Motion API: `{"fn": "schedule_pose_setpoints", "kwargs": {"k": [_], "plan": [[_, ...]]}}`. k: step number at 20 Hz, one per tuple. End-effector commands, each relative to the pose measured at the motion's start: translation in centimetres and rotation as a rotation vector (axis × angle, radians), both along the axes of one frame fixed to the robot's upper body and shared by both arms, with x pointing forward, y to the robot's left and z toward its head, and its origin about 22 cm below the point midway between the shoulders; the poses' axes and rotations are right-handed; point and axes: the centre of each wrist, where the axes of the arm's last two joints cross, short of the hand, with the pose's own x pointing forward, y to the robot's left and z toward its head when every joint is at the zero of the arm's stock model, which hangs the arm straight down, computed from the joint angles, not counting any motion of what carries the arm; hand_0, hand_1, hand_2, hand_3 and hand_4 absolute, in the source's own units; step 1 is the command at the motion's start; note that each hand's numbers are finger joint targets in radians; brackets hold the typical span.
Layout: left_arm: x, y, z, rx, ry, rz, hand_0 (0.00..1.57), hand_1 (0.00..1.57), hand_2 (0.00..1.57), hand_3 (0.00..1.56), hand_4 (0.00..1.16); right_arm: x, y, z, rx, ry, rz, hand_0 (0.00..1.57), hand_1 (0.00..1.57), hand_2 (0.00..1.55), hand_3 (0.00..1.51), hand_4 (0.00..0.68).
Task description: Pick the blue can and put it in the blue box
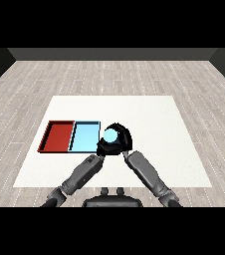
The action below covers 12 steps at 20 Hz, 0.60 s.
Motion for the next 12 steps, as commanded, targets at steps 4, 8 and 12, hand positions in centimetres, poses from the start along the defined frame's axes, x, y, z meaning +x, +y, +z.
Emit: {"fn": "schedule_pose_setpoints", "kwargs": {"k": [4, 8, 12], "plan": [[0.8, -0.4, 0.0, -0.028, -0.052, 0.021, 1.57, 1.57, 1.57, 1.51, 1.00, 0.0, 0.4, -0.3, 0.041, 0.012, -0.005, 1.43, 1.43, 1.44, 1.39, 0.609], [-0.2, 0.7, -1.6, -0.042, -0.111, 0.046, 1.57, 1.57, 1.57, 1.53, 1.10, -1.0, 0.6, 1.9, 0.073, 0.027, 0.052, 1.29, 1.29, 1.35, 1.29, 0.473], [0.9, 0.1, -0.5, -0.034, -0.135, 0.064, 1.57, 1.57, 1.57, 1.54, 1.12, -0.5, -0.3, -0.4, -0.055, 0.037, 0.075, 0.00, 0.00, 0.00, 0.00, 0.000]]}}
